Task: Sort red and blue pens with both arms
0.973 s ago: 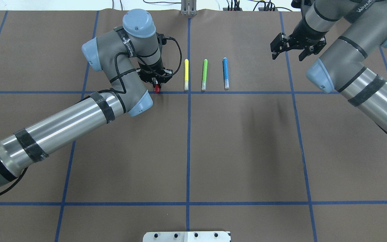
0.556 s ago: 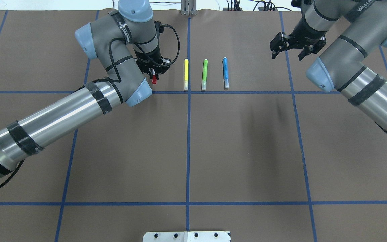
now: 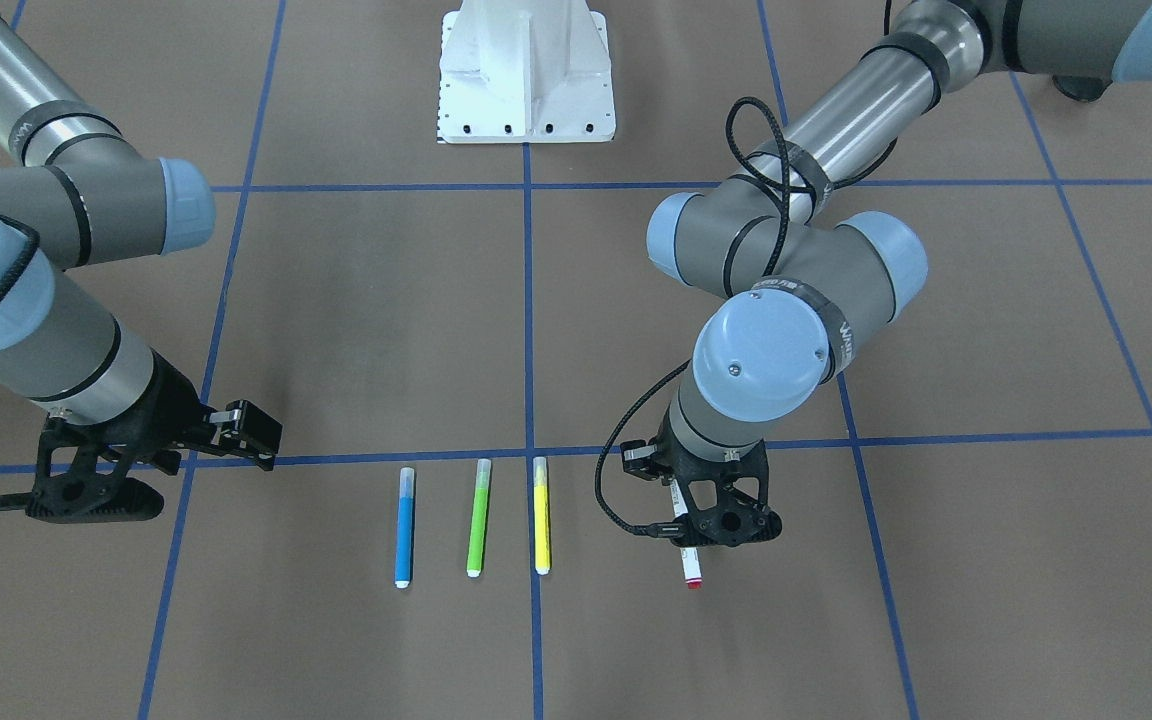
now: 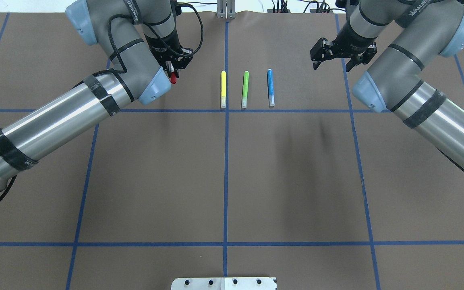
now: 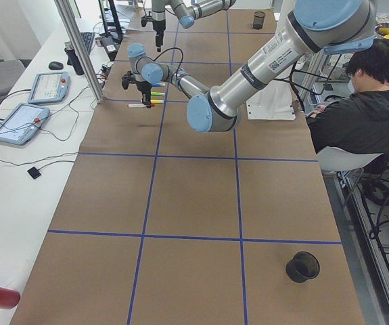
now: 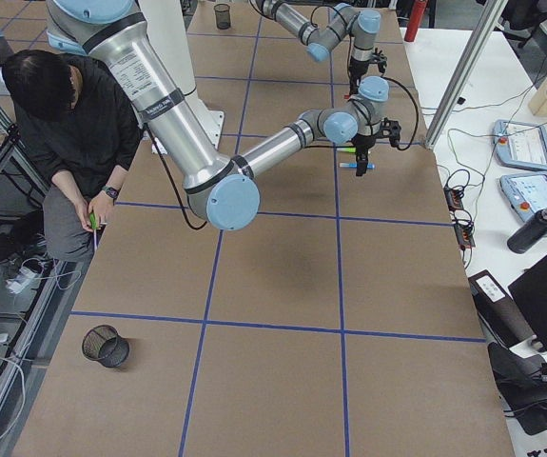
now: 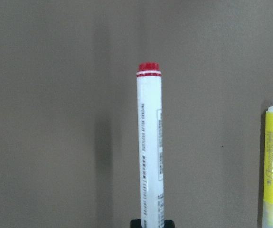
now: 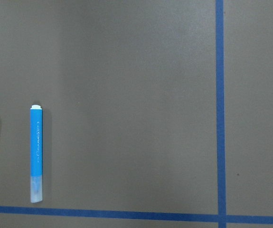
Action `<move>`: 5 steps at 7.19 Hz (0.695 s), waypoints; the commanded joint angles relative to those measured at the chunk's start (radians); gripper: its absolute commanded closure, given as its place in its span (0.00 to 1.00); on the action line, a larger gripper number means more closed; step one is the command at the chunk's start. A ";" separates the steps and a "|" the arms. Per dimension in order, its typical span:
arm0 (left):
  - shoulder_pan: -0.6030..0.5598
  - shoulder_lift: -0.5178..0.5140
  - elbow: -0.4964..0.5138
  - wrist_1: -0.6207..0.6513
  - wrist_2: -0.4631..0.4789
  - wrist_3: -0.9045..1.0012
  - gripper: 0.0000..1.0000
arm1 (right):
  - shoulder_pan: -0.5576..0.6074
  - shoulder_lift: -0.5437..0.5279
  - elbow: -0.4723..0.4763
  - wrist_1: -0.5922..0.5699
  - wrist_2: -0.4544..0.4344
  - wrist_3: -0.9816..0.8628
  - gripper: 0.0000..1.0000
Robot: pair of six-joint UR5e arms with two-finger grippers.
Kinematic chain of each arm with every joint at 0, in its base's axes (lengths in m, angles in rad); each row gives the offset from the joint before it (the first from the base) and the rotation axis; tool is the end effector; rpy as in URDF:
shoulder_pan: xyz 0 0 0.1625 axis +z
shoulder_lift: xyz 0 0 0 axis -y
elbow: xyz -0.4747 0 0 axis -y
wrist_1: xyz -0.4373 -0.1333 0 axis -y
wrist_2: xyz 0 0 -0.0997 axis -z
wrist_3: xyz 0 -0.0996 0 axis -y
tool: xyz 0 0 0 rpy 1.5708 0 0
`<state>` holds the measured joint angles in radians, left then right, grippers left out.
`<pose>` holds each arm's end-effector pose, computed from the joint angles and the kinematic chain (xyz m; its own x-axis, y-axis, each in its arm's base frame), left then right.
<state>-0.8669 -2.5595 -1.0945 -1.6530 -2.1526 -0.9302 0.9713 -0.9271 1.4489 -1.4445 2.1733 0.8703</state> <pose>0.5270 -0.7422 0.2222 0.6914 -0.0429 -0.7212 0.0305 0.9991 -0.0302 -0.3840 -0.6981 0.3295 0.6580 0.0215 0.7527 -0.0825 0.9956 0.0437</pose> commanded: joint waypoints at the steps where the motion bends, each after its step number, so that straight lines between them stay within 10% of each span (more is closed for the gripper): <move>1: -0.033 0.037 -0.039 0.027 -0.012 0.008 1.00 | -0.060 0.089 -0.082 -0.001 -0.047 0.050 0.01; 5: -0.110 0.148 -0.114 0.039 -0.050 0.159 1.00 | -0.161 0.206 -0.290 0.129 -0.158 0.110 0.02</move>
<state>-0.9635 -2.4347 -1.1939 -1.6135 -2.2016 -0.7943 0.8299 -0.7416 1.2417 -1.4032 2.0324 0.9706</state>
